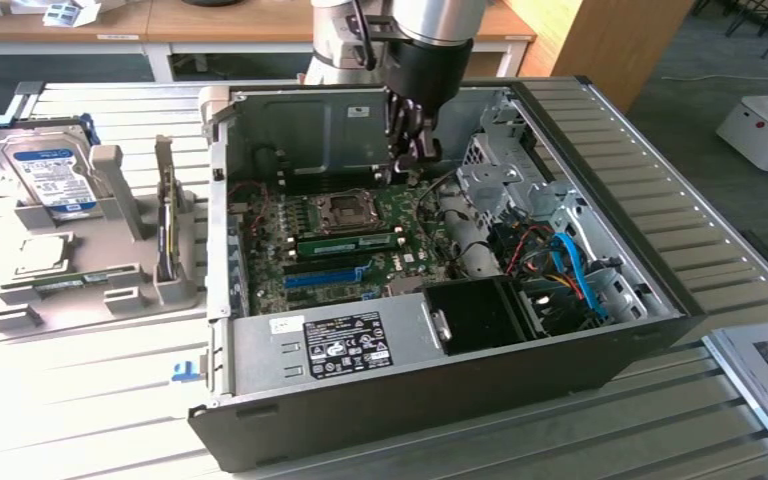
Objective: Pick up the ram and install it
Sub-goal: 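Press down the ram until it locks into place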
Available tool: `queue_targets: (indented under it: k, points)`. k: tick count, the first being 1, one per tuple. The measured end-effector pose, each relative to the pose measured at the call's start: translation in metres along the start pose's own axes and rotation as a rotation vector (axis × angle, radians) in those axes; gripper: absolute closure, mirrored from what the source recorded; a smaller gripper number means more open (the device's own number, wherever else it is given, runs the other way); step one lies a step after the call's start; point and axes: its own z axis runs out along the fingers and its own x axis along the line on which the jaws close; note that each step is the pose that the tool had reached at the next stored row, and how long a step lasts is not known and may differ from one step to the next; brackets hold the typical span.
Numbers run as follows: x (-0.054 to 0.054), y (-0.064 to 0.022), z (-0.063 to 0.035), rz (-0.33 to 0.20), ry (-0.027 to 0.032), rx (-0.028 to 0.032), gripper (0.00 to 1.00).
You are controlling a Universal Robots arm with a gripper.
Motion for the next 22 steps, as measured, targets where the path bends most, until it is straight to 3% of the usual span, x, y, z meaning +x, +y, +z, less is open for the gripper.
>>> queue_targets:
  k: [13,22]
  points:
    - [0.000,-0.0112,-0.0004,0.000,-0.0001,0.0000,0.90]
    - [0.000,-0.0120,0.0004,0.000,-0.0003,0.0001,0.90]
